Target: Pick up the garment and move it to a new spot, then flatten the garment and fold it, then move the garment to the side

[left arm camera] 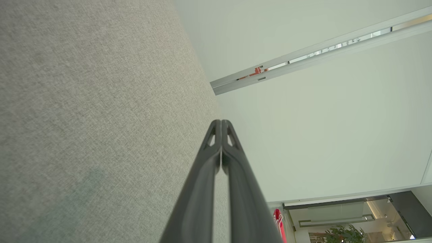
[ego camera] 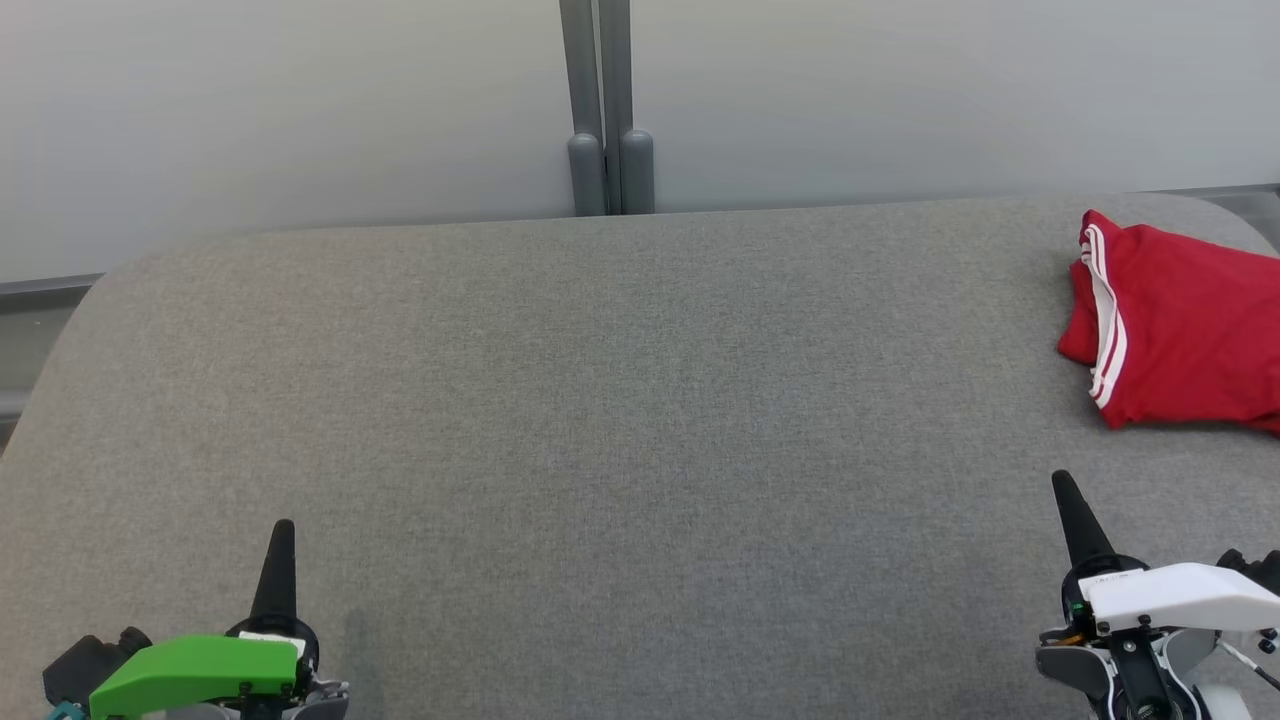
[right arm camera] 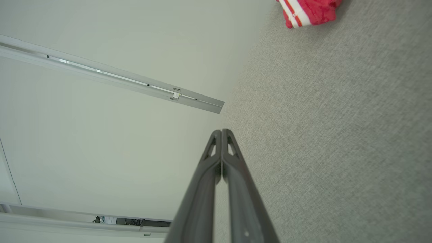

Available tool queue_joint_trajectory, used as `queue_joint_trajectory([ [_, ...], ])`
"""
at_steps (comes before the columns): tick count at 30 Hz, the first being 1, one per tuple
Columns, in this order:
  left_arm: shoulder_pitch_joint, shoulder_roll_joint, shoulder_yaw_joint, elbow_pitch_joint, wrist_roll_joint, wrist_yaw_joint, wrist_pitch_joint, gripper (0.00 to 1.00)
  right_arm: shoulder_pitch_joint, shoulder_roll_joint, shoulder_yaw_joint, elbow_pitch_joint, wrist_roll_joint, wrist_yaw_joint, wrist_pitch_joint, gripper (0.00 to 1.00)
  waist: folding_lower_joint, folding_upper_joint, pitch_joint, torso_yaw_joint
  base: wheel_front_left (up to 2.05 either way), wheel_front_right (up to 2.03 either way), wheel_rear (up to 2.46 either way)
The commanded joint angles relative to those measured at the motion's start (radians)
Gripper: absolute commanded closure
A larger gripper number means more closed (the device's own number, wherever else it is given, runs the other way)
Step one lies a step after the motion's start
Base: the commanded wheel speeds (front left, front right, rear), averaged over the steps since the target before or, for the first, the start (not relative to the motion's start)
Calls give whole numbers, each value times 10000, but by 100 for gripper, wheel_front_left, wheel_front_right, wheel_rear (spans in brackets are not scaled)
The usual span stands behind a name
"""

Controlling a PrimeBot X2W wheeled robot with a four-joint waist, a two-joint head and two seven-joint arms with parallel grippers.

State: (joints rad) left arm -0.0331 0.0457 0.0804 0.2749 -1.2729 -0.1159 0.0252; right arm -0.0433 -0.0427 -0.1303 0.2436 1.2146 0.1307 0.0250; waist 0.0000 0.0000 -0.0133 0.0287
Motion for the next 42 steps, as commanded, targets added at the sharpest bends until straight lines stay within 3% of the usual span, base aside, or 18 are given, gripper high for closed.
queue_joint_trajectory([
  [1, -267, 56, 58, -97, -275, -71, 68, 100, -188, -63, 19, -54, 273, 4, 71, 100, 0, 0, 6, -9, 0, 0, 0],
  [42, -825, 73, 347, -304, -3250, -169, 883, 100, -696, -96, 164, 14, 3793, 1, 887, 100, 0, 0, 152, -265, 0, 0, 0],
])
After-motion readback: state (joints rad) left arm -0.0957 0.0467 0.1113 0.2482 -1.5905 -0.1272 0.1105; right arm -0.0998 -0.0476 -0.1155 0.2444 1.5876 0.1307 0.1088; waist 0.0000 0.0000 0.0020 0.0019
